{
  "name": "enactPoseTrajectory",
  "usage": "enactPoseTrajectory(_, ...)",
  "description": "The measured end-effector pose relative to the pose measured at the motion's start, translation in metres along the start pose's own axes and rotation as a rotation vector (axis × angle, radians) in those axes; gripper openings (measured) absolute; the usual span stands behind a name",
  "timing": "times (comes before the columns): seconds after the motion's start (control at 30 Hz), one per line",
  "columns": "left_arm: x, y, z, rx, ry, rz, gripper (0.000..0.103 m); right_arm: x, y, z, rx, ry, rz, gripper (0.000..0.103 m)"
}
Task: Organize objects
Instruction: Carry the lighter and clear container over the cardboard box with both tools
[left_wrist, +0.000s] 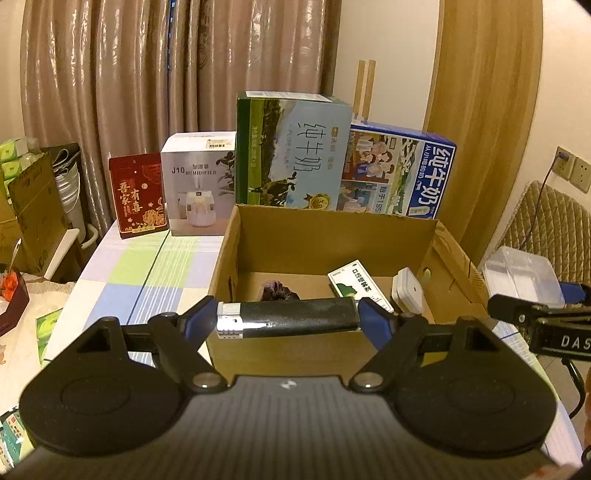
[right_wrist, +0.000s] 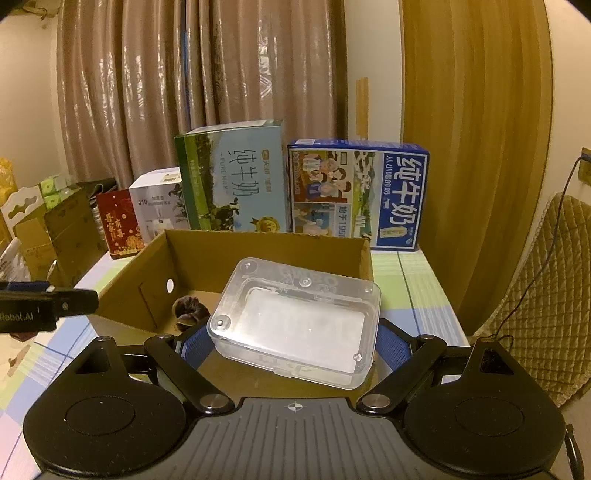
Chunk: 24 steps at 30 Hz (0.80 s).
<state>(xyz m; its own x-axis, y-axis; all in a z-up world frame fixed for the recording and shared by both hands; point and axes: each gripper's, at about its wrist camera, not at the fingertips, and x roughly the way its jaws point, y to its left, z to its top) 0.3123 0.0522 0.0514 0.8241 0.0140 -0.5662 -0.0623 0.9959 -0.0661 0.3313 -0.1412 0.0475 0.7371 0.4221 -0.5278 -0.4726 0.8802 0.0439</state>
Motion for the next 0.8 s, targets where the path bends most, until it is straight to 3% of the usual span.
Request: enactPoseTrajectory(0.8, 0.034, -0.008, 0.017, 0.006, 0.025, -0.009, 0.079, 0.021, -0.016, 0.016, 0.041, 0.018, -0.008, 0.088)
